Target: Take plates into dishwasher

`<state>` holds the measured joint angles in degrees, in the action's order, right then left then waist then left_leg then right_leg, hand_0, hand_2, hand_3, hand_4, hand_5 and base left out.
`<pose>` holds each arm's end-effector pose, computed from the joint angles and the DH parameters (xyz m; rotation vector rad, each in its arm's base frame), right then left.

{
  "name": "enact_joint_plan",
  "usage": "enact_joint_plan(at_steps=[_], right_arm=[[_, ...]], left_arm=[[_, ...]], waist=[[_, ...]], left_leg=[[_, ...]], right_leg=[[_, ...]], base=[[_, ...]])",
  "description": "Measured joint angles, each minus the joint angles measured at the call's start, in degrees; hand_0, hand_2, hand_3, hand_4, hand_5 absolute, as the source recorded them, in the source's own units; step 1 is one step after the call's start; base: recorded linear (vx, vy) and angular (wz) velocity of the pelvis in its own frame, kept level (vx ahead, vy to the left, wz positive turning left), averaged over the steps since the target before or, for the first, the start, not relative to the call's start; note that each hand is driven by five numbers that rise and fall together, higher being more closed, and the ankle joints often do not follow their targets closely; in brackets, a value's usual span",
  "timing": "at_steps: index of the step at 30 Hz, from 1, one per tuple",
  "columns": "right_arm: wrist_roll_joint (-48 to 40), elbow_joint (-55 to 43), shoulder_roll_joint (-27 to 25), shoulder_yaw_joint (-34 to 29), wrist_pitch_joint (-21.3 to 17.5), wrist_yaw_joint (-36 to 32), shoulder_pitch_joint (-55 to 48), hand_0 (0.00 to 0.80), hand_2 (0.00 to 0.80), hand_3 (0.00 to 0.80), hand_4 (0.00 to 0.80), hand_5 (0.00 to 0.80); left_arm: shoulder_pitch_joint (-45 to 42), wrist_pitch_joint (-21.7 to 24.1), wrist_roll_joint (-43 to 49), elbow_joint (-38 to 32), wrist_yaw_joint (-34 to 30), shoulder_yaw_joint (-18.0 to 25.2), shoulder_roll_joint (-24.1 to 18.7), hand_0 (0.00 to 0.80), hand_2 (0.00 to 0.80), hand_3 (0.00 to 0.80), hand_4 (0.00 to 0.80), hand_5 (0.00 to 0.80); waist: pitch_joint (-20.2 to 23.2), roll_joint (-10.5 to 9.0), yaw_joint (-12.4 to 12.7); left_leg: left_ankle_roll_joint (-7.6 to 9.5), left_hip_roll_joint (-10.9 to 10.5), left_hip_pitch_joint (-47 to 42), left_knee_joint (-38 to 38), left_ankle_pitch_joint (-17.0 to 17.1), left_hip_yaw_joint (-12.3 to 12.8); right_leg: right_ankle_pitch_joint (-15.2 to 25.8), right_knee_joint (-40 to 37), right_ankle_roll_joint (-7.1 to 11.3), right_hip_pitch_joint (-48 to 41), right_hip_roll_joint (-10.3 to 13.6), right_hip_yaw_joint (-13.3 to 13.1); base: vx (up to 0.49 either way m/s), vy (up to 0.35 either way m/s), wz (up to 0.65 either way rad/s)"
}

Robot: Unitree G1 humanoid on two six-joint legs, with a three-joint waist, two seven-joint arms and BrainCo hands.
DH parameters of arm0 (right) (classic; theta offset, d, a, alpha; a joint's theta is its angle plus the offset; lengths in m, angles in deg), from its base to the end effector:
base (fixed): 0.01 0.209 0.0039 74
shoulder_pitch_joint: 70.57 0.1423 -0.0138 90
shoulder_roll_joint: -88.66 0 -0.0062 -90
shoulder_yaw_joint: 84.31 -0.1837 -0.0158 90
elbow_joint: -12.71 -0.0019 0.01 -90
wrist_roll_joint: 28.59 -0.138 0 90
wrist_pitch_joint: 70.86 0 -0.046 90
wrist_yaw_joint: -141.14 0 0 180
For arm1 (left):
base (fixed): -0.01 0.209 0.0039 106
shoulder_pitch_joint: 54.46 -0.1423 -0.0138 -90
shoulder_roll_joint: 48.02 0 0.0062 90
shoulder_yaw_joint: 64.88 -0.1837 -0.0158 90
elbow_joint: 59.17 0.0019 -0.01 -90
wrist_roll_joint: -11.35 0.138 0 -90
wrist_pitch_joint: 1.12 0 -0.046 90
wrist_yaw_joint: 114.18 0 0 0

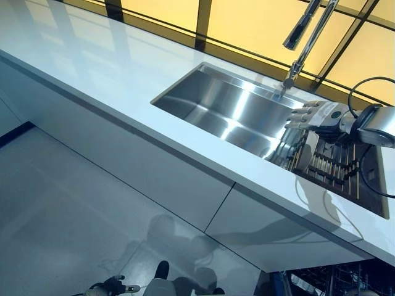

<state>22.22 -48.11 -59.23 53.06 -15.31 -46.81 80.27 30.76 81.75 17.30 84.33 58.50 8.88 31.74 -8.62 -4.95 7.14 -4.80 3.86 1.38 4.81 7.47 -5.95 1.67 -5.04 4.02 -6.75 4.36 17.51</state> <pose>0.2873 -0.2945 0.2522 -2.3618 -0.1547 0.5963 0.0828 0.2729 -0.0882 0.5748 1.2222 -0.1720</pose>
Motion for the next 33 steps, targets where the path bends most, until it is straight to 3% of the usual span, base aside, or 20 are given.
enact_joint_plan(at_steps=[5, 10, 33], right_arm=[[0.0, 2.2, 0.0, 0.0, -0.2, 1.7, 0.2, 0.0, 0.0, 0.0, 0.0, 0.0], [0.0, 5.1, 0.0, 0.0, -0.3, 3.1, 0.4, 0.0, 0.0, 0.0, 0.0, 0.0], [0.5, 5.6, -0.1, 0.3, -1.1, 7.3, 2.1, 0.0, 0.0, 0.0, 0.0, 0.0]], left_arm=[[-0.4, 0.1, 0.0, 0.0, 0.0, 0.1, 0.0, 0.0, 0.0, 0.0, 0.0, 0.0], [-0.5, 0.2, 0.0, 0.0, 0.0, 0.5, 0.0, 0.0, 0.0, 0.0, 0.0, 0.0], [-0.6, 0.3, 0.0, -0.5, -0.3, -0.1, 0.1, 0.0, 0.0, 0.0, 0.0, 0.0]], waist=[[-0.2, -0.03, 0.0], [-0.6, 0.14, -0.1], [-1.3, 3.51, -0.6]], left_leg=[[-0.22, 0.7, -1.2, 0.0, -0.2, 2.8], [-0.51, 1.3, -1.7, 0.0, -0.4, 3.8], [-0.82, 1.7, -1.8, -0.1, -0.5, 4.3]], right_leg=[[0.0, 0.0, -0.14, -0.2, -0.4, -1.6], [0.2, -0.1, -0.51, -0.2, -0.9, -2.8], [0.2, 0.1, -1.16, 0.0, -1.1, -3.2]], base=[[0.01, -0.07, -0.17], [-0.011, -0.059, -0.13], [0.003, -0.002, -0.01]])
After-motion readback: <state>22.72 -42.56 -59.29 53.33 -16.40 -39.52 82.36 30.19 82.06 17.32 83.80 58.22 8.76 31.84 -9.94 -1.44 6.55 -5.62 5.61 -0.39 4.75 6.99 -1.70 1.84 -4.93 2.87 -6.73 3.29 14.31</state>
